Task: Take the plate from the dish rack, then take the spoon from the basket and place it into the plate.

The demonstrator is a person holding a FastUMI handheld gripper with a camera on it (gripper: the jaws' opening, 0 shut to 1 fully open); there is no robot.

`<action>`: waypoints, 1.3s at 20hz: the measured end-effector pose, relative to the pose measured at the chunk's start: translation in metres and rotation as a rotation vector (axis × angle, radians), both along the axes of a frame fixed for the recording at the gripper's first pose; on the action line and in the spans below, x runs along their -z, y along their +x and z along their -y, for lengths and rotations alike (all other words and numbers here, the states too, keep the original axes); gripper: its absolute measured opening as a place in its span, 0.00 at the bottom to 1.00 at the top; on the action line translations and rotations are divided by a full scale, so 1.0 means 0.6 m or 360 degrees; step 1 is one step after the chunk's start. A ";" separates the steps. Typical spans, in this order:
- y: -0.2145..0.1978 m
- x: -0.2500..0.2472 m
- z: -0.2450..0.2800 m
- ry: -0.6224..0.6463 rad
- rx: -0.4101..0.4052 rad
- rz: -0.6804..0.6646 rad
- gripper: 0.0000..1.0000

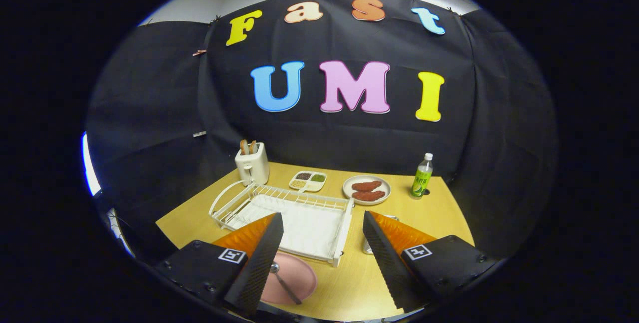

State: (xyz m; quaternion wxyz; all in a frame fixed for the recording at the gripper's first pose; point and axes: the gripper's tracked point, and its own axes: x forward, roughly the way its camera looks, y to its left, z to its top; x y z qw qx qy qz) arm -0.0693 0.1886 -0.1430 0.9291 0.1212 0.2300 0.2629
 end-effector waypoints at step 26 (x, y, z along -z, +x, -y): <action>0.047 0.048 0.115 0.0148 -0.0311 0.0249 0.98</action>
